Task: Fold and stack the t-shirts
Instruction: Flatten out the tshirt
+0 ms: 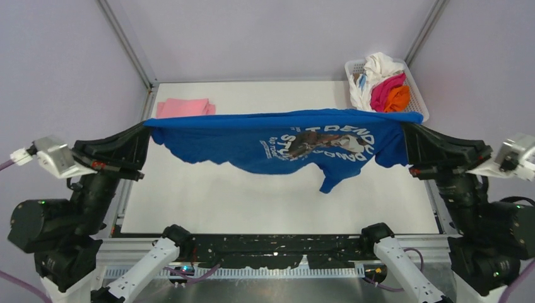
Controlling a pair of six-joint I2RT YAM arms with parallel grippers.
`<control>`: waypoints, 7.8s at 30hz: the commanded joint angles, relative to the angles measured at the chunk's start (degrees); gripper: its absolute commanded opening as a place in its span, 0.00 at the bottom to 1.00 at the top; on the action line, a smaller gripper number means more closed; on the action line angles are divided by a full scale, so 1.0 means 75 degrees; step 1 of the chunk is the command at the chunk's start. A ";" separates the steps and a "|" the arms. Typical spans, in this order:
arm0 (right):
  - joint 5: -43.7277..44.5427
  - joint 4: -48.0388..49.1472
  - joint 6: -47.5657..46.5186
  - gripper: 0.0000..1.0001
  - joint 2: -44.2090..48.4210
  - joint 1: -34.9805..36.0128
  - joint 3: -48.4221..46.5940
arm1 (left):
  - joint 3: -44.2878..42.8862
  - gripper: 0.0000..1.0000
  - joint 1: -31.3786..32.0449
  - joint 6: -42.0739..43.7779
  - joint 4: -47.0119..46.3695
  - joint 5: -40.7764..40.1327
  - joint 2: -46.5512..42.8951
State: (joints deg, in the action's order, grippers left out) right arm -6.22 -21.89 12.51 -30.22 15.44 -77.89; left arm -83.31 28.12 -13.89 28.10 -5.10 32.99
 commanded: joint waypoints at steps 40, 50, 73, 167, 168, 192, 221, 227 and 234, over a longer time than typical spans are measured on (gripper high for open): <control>0.3208 0.0887 0.0664 0.88 -1.1884 -0.0383 -0.4079 | -0.6873 0.99 -0.1705 -0.0795 0.1046 -0.2294 1.2841; 0.2597 0.1069 0.0907 0.95 -0.8841 -0.0442 -0.1113 | -0.2804 1.00 -0.1581 -0.1290 0.0618 -0.1258 0.9146; 0.2251 0.0938 0.2570 0.95 -0.0542 -0.1466 0.6692 | 0.6516 0.81 -0.0573 -0.5156 0.0403 -0.0338 0.3983; 0.2823 -0.2689 0.5284 0.67 -0.2553 0.1591 0.7284 | 0.5379 0.00 -0.1382 -0.4605 -0.0105 -0.1718 0.6038; 0.2758 -0.2638 0.5253 0.66 -0.2549 0.1588 0.7298 | 0.5370 0.00 -0.1382 -0.4605 -0.0102 -0.1721 0.6033; 0.4604 -0.1697 0.4386 0.05 -0.1878 0.1600 0.5881 | 0.4929 0.00 -0.1234 -0.4011 -0.0060 -0.1497 0.4599; 0.4136 -0.2899 0.0298 0.05 -0.2534 0.1585 -0.5849 | -0.3704 0.00 -0.1182 -0.1893 0.2054 -0.0678 0.1649; 0.3291 -0.3030 0.0001 0.05 -0.2636 0.1588 -0.7062 | -0.4632 0.00 -0.1183 -0.1733 0.2295 -0.0356 0.1599; 0.3755 -0.2688 -0.0327 0.05 -0.2540 0.1579 -0.6399 | -0.4004 0.00 -0.1180 -0.1744 0.2070 -0.0597 0.1640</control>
State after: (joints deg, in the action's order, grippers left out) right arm 16.14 -45.76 13.72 -49.25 27.64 -127.81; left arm -116.40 19.51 -29.28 44.40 -4.71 44.31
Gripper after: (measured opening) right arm 0.071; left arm 0.031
